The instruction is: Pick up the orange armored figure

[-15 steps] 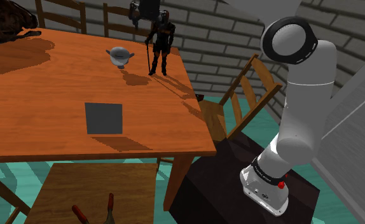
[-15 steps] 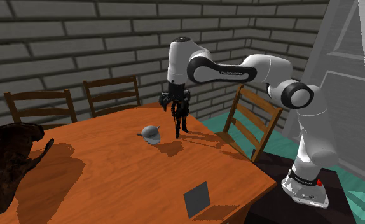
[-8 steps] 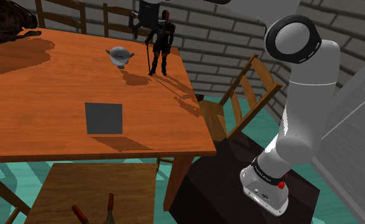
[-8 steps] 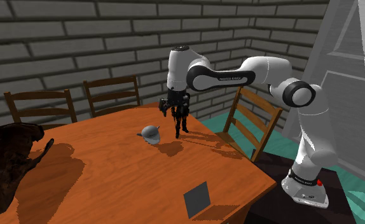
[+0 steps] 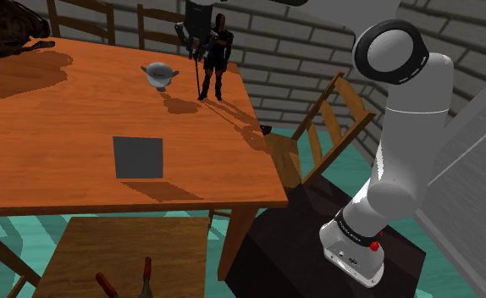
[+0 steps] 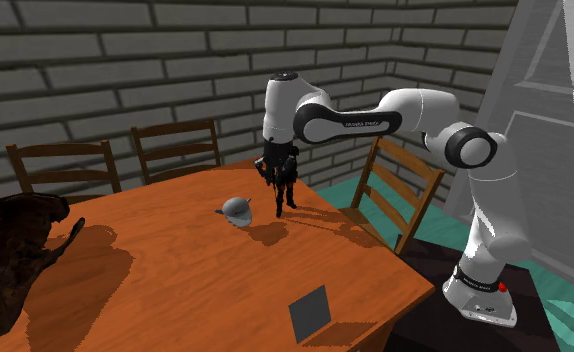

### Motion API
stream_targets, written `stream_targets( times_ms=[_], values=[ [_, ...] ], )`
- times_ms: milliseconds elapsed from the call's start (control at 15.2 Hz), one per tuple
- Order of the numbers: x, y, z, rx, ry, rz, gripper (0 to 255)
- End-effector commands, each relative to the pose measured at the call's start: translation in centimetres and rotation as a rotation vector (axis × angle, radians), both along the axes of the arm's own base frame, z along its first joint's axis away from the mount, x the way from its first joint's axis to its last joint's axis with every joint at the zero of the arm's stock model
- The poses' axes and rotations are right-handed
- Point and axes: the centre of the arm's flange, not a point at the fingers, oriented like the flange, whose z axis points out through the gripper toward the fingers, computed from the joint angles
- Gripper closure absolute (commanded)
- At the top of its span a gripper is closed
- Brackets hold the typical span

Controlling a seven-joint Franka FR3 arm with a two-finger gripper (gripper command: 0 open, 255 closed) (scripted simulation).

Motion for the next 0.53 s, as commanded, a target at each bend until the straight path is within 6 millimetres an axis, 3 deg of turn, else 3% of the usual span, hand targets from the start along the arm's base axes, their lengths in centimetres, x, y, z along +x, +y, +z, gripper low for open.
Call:
stream_targets(
  times_ms=[0,462],
  values=[
    [0.0,0.0,0.0,0.000,0.001,0.000,255],
    [0.0,0.0,3.1,0.000,0.001,0.000,255]
  ],
)
